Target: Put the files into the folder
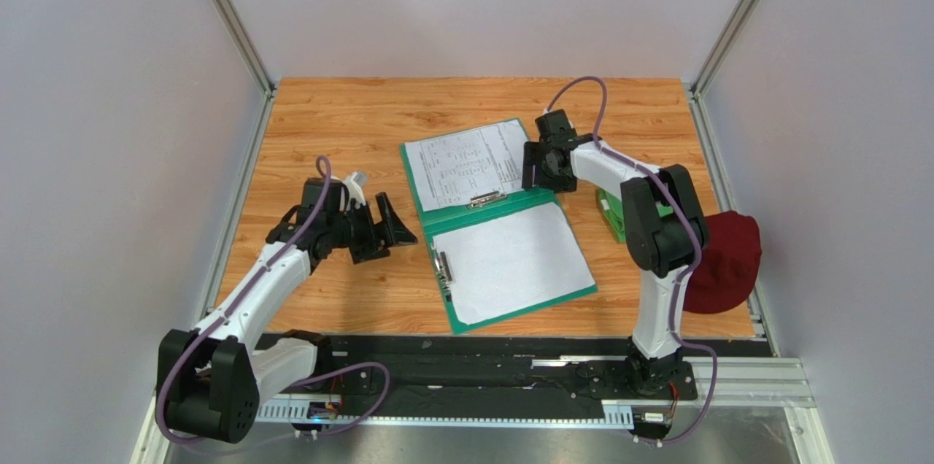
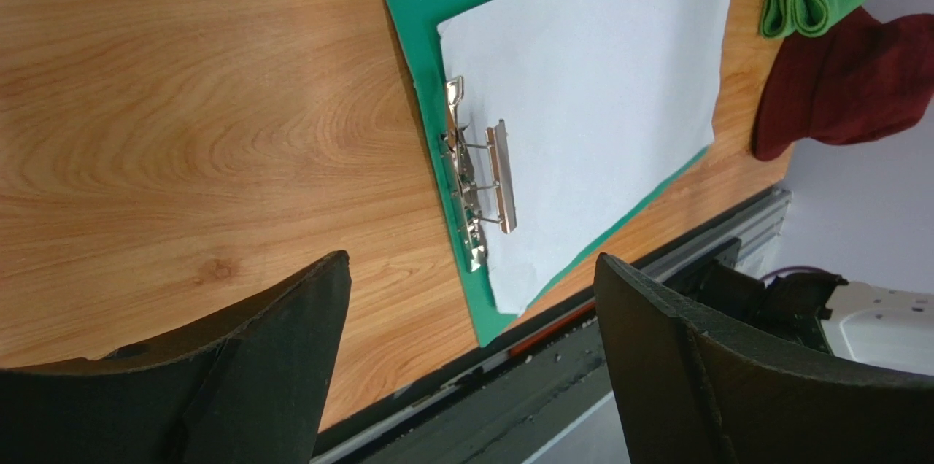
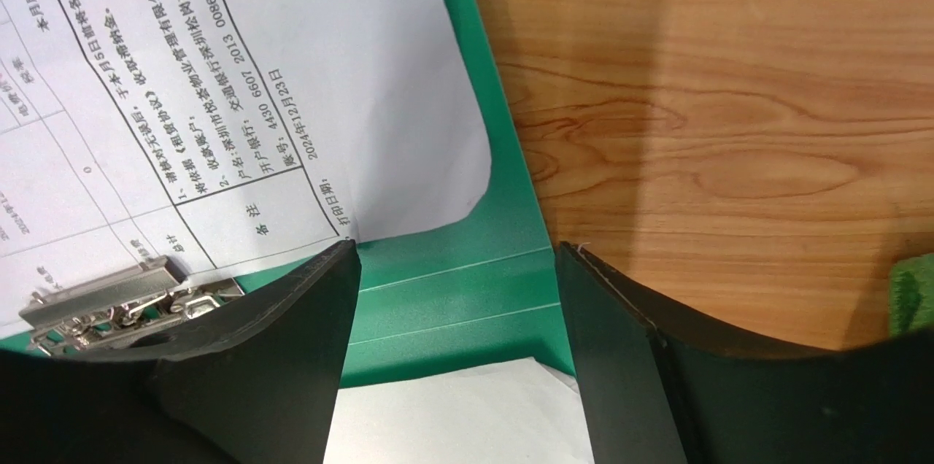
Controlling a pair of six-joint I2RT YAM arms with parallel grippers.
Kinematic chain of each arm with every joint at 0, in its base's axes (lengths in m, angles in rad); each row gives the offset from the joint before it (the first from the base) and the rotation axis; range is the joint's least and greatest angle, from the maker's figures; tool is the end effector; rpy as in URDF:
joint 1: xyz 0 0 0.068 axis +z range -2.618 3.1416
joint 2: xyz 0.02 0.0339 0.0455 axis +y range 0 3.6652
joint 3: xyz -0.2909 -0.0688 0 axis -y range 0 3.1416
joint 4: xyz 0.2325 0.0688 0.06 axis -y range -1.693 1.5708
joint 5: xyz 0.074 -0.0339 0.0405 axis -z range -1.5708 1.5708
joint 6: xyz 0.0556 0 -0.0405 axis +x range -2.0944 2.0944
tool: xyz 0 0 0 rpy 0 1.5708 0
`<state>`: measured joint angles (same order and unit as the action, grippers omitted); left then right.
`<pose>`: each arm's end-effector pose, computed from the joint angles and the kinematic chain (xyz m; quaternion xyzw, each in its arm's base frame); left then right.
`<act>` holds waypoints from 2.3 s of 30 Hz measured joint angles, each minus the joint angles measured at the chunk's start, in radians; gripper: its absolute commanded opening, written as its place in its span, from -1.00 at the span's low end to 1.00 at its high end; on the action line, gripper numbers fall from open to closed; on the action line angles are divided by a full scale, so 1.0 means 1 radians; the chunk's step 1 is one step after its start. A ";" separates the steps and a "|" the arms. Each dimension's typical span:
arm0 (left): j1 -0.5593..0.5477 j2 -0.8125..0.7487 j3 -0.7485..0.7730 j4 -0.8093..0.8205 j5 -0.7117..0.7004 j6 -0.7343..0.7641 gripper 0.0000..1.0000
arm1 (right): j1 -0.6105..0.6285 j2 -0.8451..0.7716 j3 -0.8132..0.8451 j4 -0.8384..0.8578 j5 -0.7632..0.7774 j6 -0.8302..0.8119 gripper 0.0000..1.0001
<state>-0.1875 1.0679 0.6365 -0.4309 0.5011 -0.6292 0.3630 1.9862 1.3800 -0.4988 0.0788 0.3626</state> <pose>0.1876 -0.0628 0.2324 -0.1151 0.9054 -0.3469 0.2161 0.3949 0.1453 0.1809 0.0089 0.9722 0.0460 0.2292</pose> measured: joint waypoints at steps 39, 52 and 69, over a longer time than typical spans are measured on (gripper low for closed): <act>-0.049 0.578 0.146 0.311 0.247 -0.054 0.30 | 0.409 -0.264 -0.433 0.198 -0.241 0.216 -1.00; -0.053 0.603 0.216 0.280 0.165 -0.055 0.35 | 0.409 -0.253 -0.441 0.260 -0.248 0.218 -1.00; -0.067 0.653 0.227 0.349 0.224 -0.101 0.35 | 0.409 -0.253 -0.446 0.273 -0.256 0.218 -1.00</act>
<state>-0.2543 1.7206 0.8639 -0.0822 0.7254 -0.7303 0.7723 1.7332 0.9337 -0.2260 -0.1776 0.5808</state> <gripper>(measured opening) 0.676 0.005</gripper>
